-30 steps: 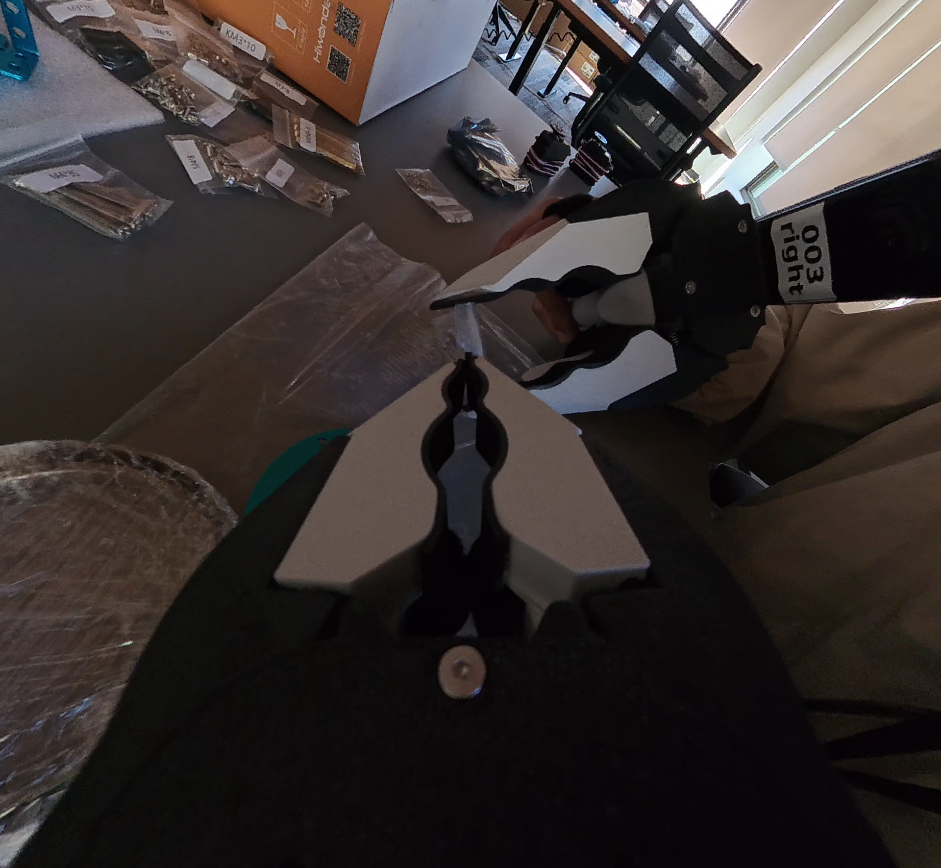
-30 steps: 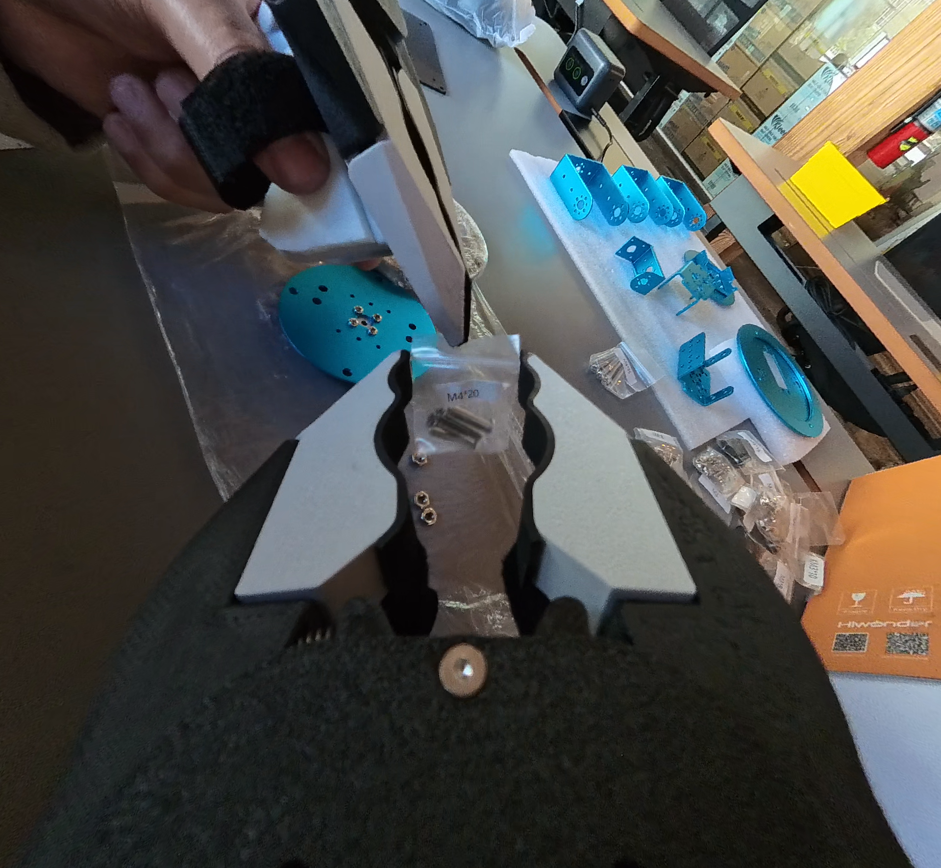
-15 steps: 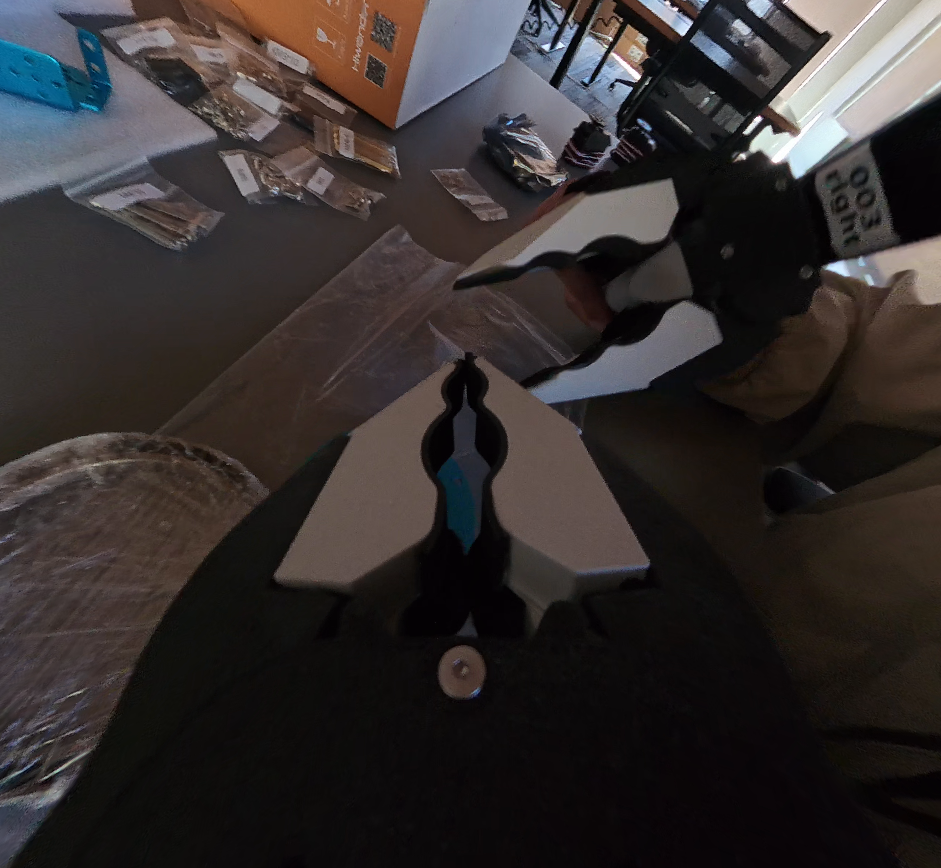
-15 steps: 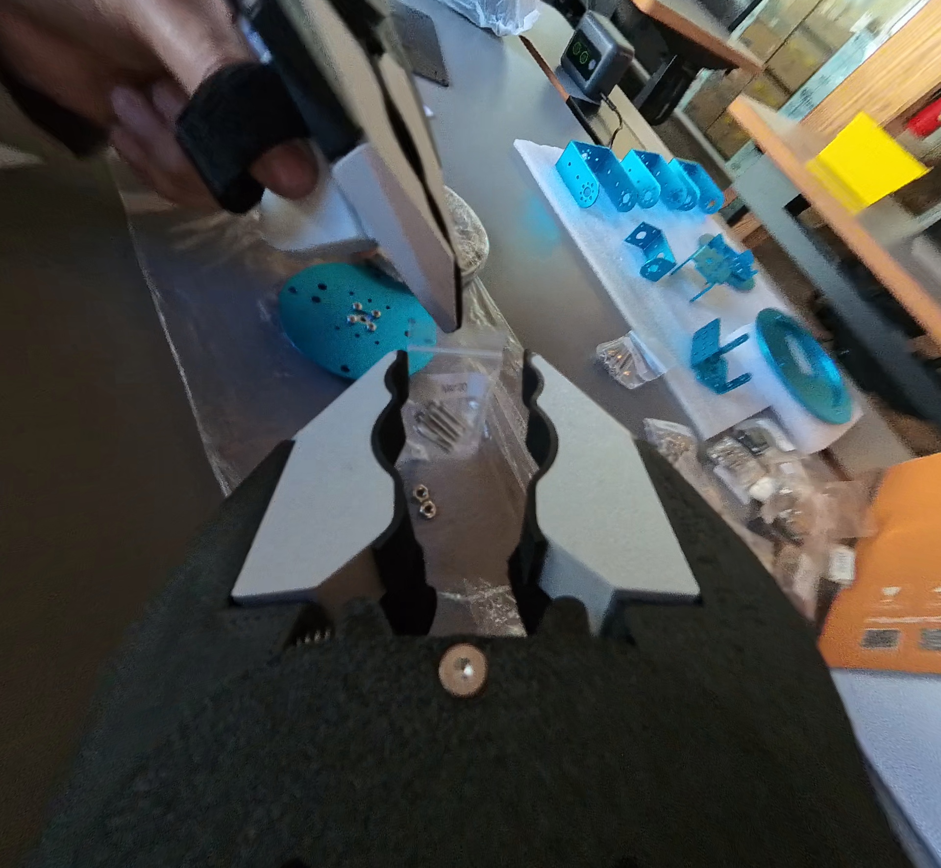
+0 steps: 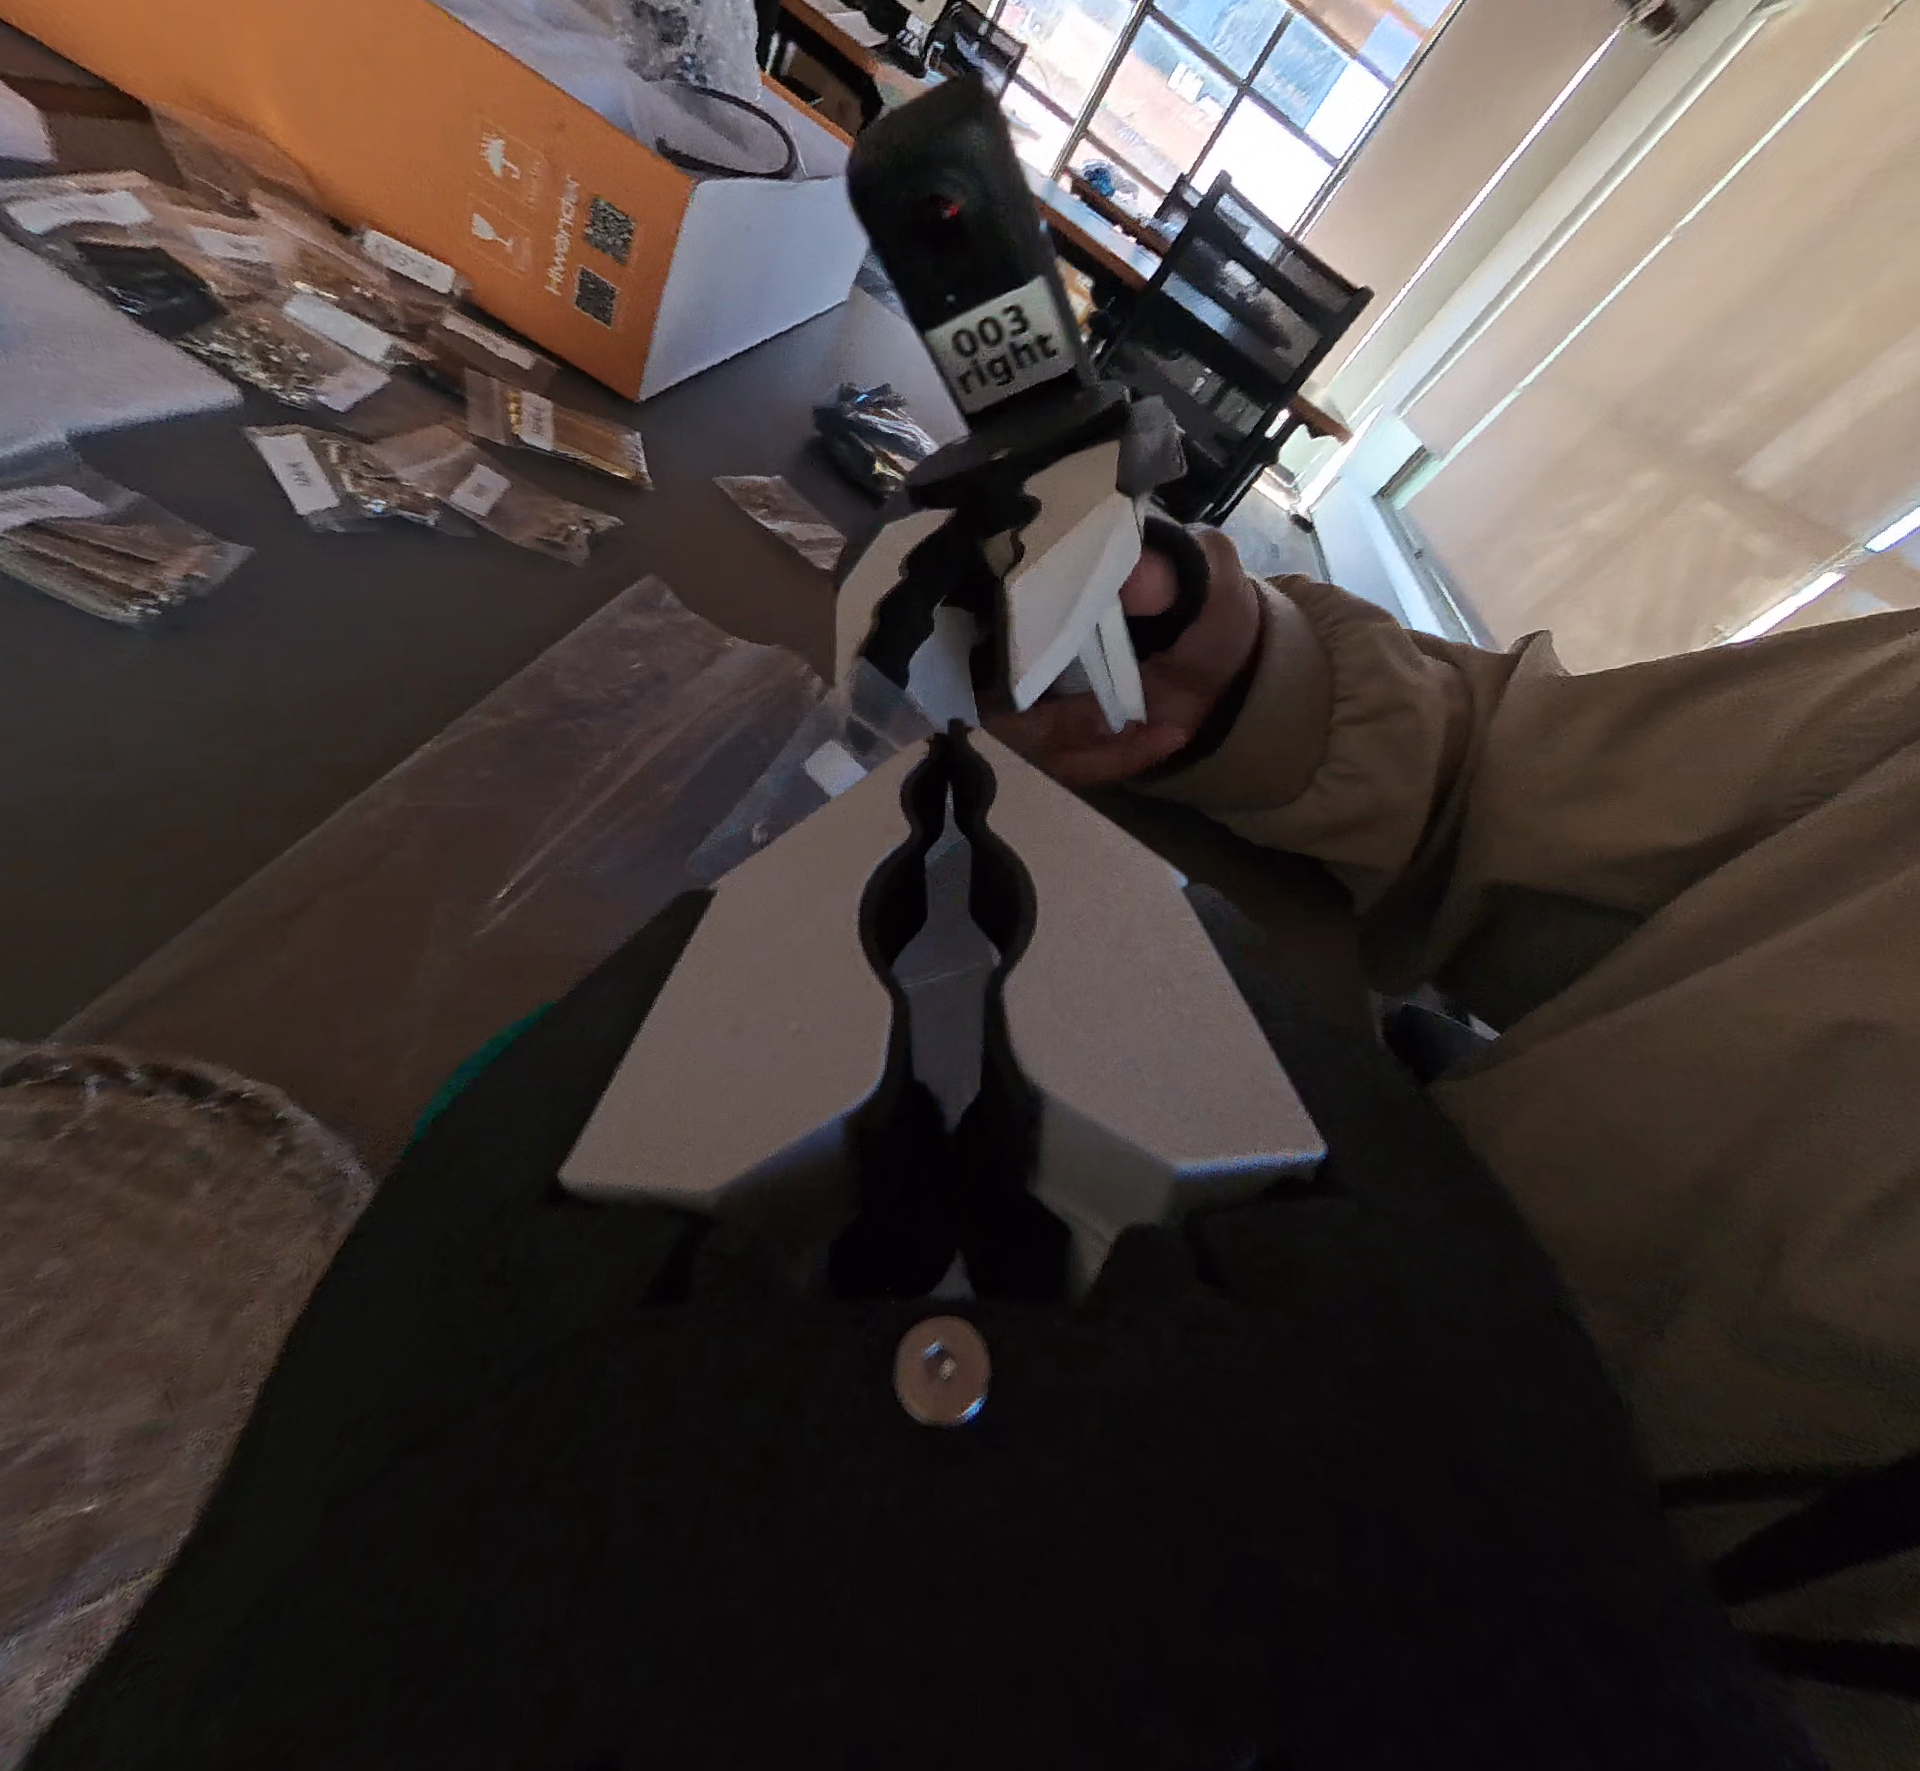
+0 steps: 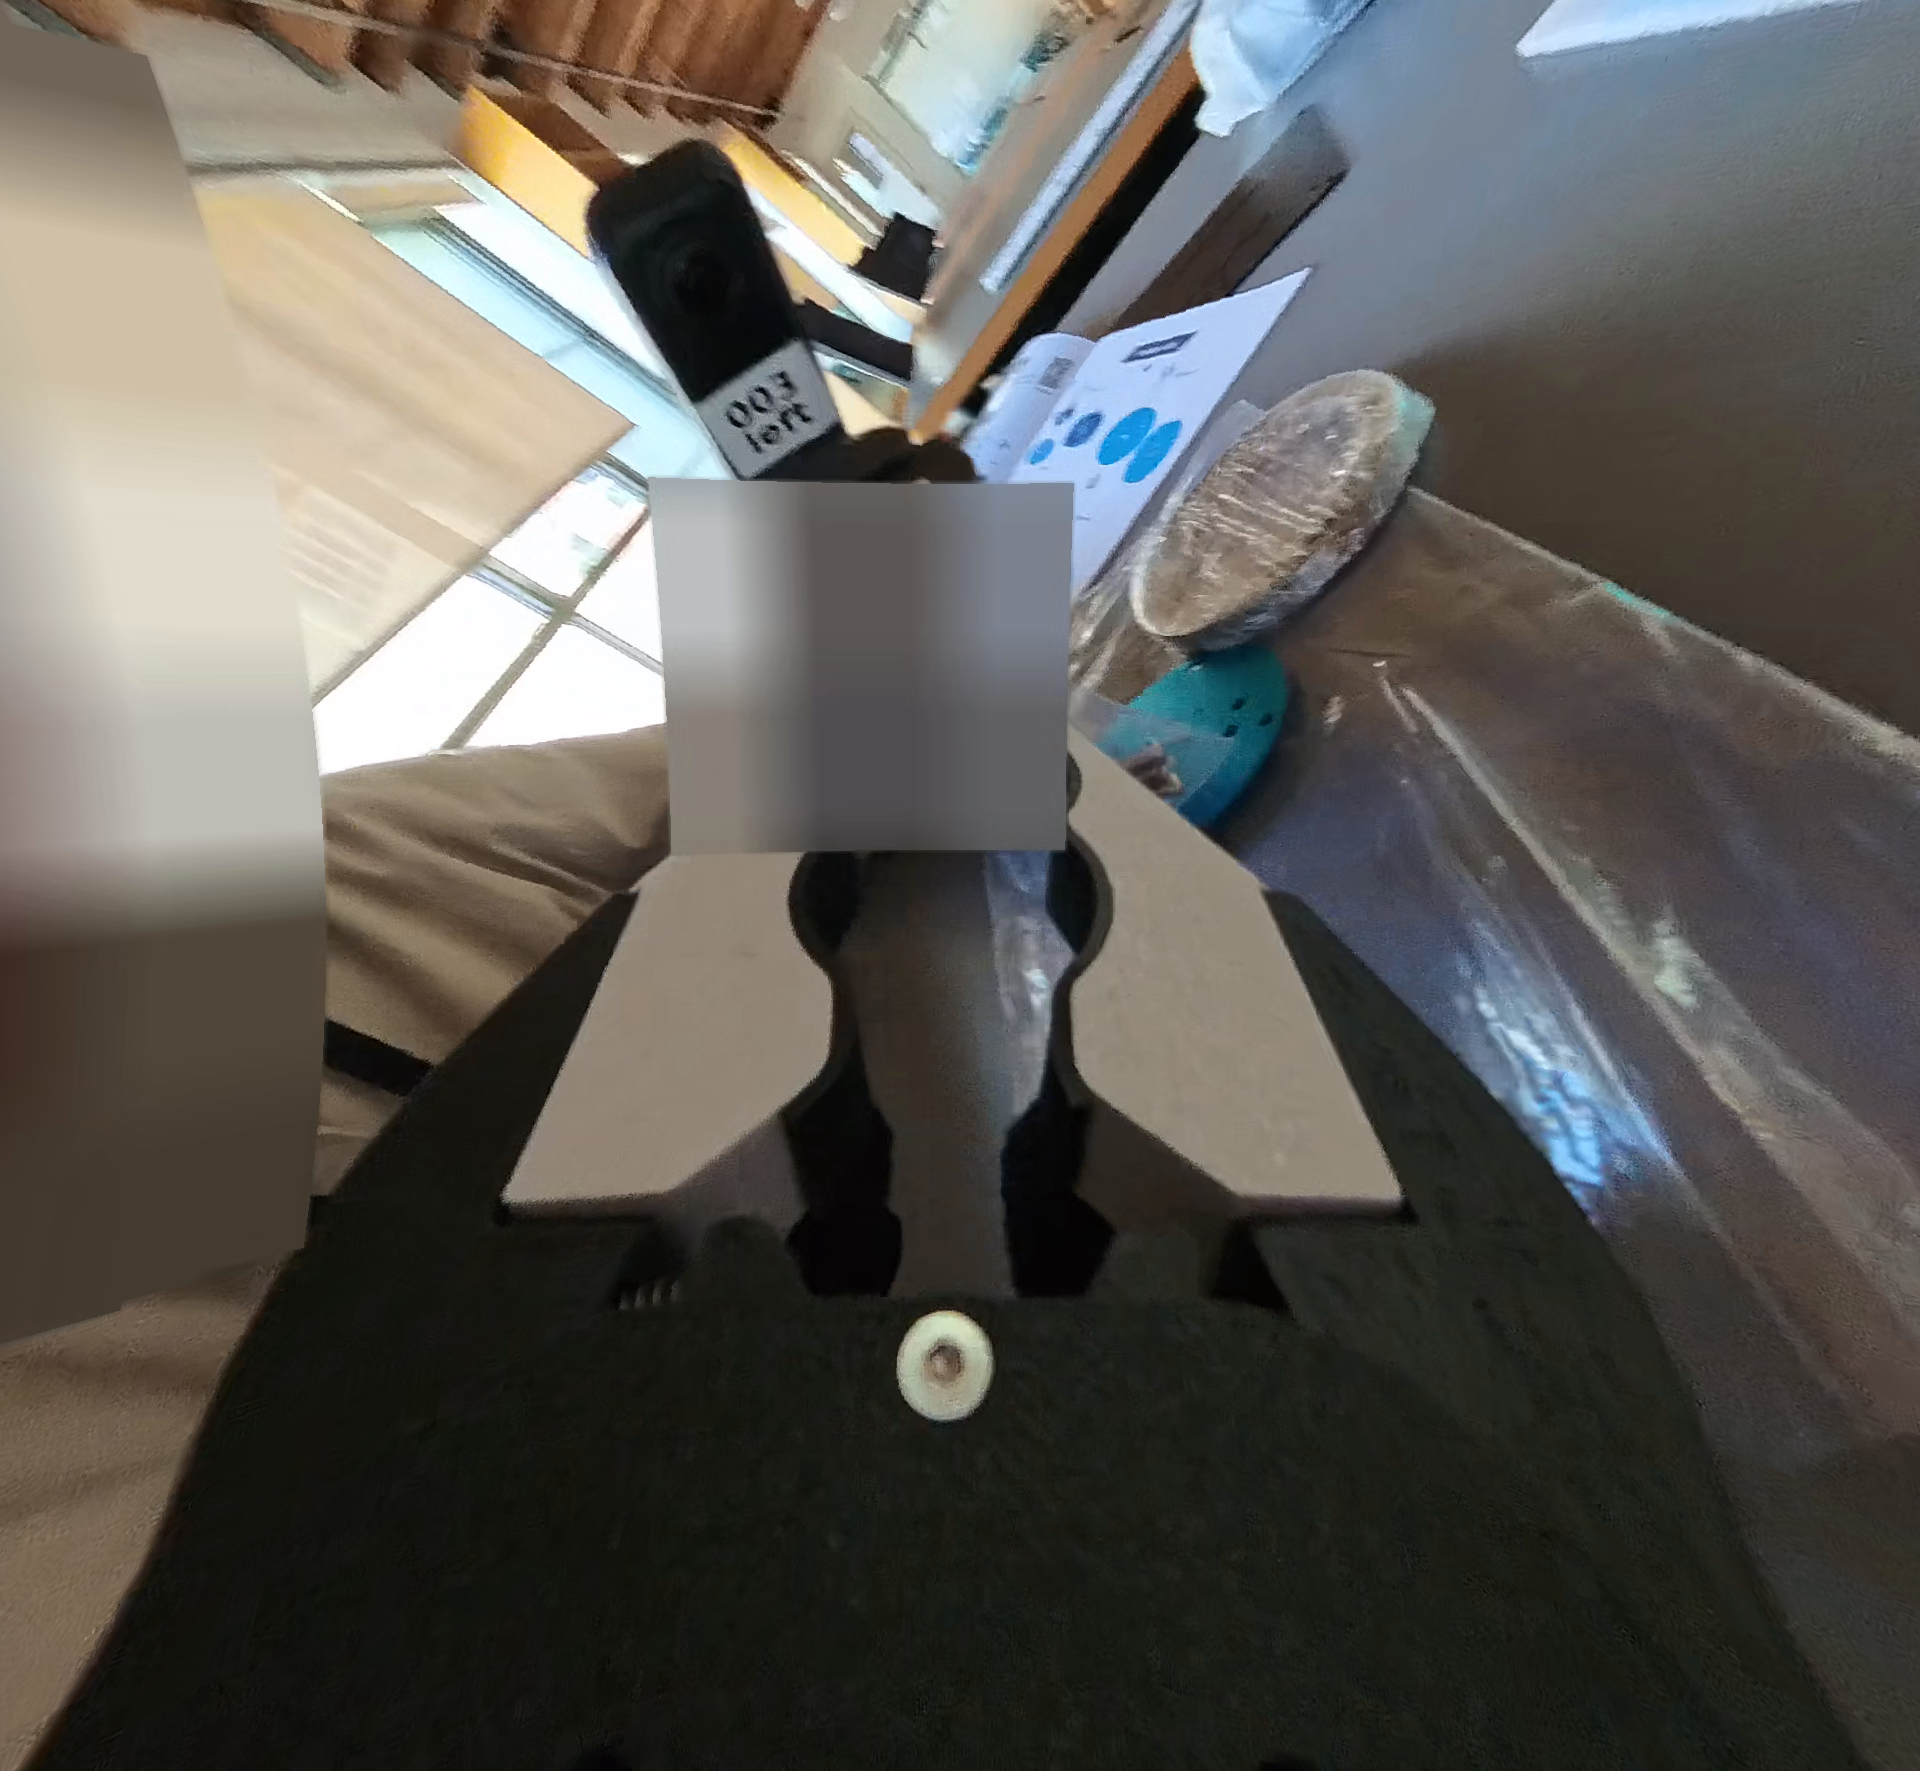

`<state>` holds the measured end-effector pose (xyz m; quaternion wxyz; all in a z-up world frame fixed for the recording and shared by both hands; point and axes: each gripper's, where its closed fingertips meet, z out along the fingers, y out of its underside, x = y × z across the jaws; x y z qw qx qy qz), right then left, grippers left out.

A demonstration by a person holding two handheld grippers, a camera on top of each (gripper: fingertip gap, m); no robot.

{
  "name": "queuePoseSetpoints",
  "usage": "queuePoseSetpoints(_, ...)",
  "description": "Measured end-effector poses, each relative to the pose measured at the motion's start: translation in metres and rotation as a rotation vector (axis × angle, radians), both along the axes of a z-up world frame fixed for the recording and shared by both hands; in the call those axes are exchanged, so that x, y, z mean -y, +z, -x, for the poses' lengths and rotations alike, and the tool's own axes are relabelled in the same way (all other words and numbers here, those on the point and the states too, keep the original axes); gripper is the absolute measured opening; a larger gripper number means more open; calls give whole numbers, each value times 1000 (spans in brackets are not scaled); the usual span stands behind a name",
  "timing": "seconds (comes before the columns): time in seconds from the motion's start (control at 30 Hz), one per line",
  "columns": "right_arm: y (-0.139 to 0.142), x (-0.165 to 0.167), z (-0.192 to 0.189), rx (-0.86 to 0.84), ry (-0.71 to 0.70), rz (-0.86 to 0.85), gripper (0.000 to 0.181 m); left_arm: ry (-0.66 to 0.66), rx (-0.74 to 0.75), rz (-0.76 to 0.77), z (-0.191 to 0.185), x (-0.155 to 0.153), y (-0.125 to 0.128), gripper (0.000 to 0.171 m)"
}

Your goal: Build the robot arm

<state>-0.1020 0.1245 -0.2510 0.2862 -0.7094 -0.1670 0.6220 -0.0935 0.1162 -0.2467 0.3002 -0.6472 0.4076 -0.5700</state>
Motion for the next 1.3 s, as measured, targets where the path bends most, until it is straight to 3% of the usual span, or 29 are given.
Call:
queuePoseSetpoints(0.1, 8, 4, 1, -120, 44, 86, 20, -25, 7, -19, -2, 4, -2, 0)
queuePoseSetpoints(0.23, 4, 6, 2, -114, 62, 93, 0, -44, 9, -87, -5, 11, -1, 0)
queuePoseSetpoints(0.3, 6, 7, 2, -124, 65, 97, 0, -42, -4, -109, -5, 11, -3, 0)
queuePoseSetpoints(0.5, -11, -1, -5, 48, 22, 28, 0, -30, -41, -139, -5, 9, -8, 0)
queuePoseSetpoints(0.6, -6, -4, -14, 140, 6, -83, 21, -18, -49, -135, -4, 6, -8, 0)
queuePoseSetpoints(0.7, -5, 6, -12, 263, 62, -295, 55, -2, -39, -104, -2, 2, -6, 0)
queuePoseSetpoints(0.77, -14, 0, -10, 394, 24, -466, 72, -5, -34, -87, -2, 2, -6, 0)
queuePoseSetpoints(0.87, -15, -3, -5, 461, -31, -645, 66, -5, -44, -71, -3, 3, -10, 0)
queuePoseSetpoints(1.03, -22, 2, 2, 589, -23, -787, 56, 16, -47, -4, -3, -3, -15, 0)
queuePoseSetpoints(1.3, -29, -3, 0, 669, -67, -818, 23, 12, -4, 21, -4, -2, -10, 0)
